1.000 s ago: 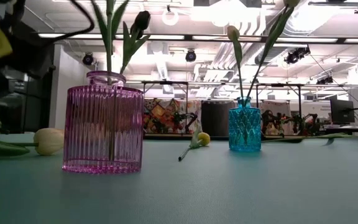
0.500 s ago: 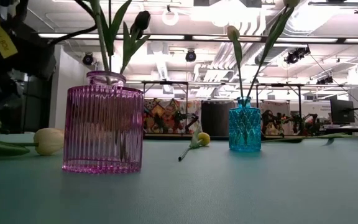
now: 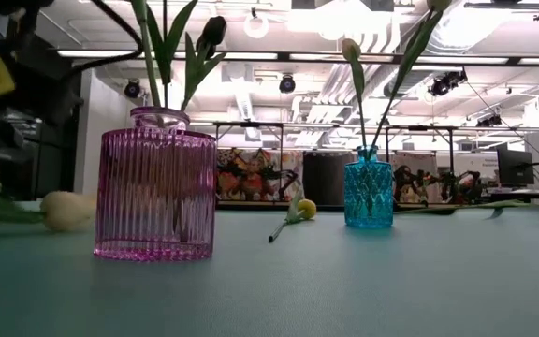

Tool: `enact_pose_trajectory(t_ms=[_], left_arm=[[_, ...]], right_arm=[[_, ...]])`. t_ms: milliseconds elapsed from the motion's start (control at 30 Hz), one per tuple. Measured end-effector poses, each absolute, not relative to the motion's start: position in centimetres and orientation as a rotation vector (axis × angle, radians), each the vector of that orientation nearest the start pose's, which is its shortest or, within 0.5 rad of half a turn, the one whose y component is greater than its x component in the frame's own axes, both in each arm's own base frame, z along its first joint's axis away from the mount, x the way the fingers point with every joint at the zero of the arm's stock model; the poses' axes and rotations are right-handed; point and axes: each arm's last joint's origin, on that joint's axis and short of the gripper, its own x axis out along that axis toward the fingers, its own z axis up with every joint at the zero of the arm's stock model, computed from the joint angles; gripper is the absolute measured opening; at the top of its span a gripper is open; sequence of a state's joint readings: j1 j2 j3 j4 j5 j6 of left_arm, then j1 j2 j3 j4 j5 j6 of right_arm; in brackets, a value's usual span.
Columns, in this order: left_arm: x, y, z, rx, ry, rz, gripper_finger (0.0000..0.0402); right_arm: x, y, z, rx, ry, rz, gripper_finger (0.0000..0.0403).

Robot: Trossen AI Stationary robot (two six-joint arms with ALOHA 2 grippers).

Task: Sort flowers into vase by color
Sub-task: Put the white tulip flower into the blue vase

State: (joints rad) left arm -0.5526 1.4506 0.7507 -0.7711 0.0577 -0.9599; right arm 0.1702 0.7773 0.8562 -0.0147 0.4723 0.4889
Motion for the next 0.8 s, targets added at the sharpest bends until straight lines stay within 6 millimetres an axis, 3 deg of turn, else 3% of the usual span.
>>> enact_pose_trajectory(t_ms=[167,333,567,667,800], left_arm=[[17.8,-10.7,19.0,-0.521,1.489,0.134,0.0007],[16.0,-8.6,23.7,-0.722,1.435,0.029,0.0003],[13.6,-5.5,29.3,-1.018,1.193,0.018,0.0001],[12.9,-4.5,30.4,-1.095,1.111,0.05,0.0001],[13.3,-4.4,30.0,-1.063,1.119,0.057,0.0]], right_arm=[[16.4,1.5,37.4,0.505,-0.134,-0.281,0.0279],[16.4,1.5,37.4,0.505,-0.134,-0.281,0.0279],[16.5,1.5,37.4,0.505,-0.134,-0.281,0.0279],[16.5,1.5,37.4,0.505,-0.134,-0.281,0.0279],[16.5,1.5,37.4,0.505,-0.134,-0.281,0.0279]])
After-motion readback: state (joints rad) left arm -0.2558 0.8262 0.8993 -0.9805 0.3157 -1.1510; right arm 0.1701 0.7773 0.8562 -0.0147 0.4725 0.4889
